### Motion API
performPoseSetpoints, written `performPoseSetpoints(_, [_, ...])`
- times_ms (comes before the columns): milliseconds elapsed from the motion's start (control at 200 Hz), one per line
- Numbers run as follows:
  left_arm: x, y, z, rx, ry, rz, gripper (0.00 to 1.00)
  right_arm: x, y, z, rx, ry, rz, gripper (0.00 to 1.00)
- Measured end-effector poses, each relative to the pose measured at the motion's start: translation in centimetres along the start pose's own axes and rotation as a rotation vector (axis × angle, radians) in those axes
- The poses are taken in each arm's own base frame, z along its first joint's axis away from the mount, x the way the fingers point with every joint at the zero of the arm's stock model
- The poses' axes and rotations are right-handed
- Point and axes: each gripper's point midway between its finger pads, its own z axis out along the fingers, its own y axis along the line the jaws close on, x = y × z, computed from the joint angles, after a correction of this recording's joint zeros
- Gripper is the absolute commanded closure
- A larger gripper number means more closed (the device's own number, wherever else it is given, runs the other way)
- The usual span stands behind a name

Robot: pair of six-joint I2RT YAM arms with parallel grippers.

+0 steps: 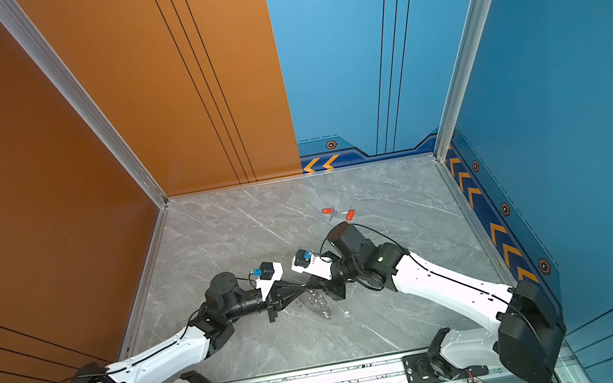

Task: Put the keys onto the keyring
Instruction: 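Pinch a split ring with the right gripper to pry it open, then release the split ring and swing the right gripper toward the red-tag keys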

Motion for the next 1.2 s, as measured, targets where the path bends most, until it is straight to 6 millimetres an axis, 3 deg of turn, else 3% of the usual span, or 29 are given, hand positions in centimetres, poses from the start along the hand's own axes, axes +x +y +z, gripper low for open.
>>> performPoseSetpoints(195, [0.1, 0.1, 0.0, -0.001, 0.002, -0.002, 0.84, 0.1, -0.2, 0.0, 0.008, 0.002, 0.001, 1.0])
performPoseSetpoints(340, [0.1, 0.1, 0.0, -0.004, 0.003, 0.0, 0.83, 0.0, -0.6, -0.3, 0.015, -0.006, 0.01, 1.0])
performPoseSetpoints(1036, [0.2, 0.6, 0.1, -0.015, 0.007, -0.018, 1.0, -0.6, -0.8, -0.5, 0.008, -0.044, 0.023, 1.0])
performPoseSetpoints(1201, [-0.1, 1.0, -0.1, -0.043, -0.001, -0.011, 1.0, -1.0, -1.5, -1.1, 0.025, -0.076, 0.052, 0.77])
